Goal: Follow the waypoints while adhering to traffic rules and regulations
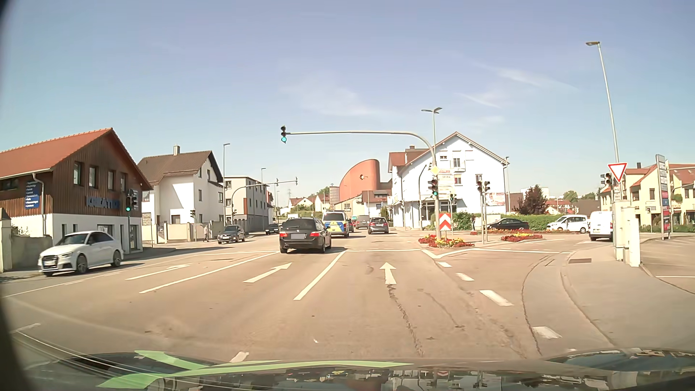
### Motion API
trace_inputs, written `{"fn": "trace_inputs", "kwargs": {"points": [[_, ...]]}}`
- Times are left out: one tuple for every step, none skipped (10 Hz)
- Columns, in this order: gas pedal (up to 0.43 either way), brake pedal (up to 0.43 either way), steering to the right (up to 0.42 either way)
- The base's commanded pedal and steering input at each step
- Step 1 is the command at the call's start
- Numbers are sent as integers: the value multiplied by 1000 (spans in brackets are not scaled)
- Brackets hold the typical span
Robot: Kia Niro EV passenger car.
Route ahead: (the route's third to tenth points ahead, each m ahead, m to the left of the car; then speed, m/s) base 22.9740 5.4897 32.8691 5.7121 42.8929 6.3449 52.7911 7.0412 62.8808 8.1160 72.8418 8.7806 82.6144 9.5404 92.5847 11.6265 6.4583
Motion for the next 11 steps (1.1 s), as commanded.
{"fn": "trace_inputs", "kwargs": {"points": [[177, 0, 2], [177, 0, 2], [177, 0, 1], [177, 0, 0], [177, 0, -2], [177, 0, -3], [177, 0, -3], [177, 0, -3], [177, 0, -3], [177, 0, -3], [169, 0, -3]]}}
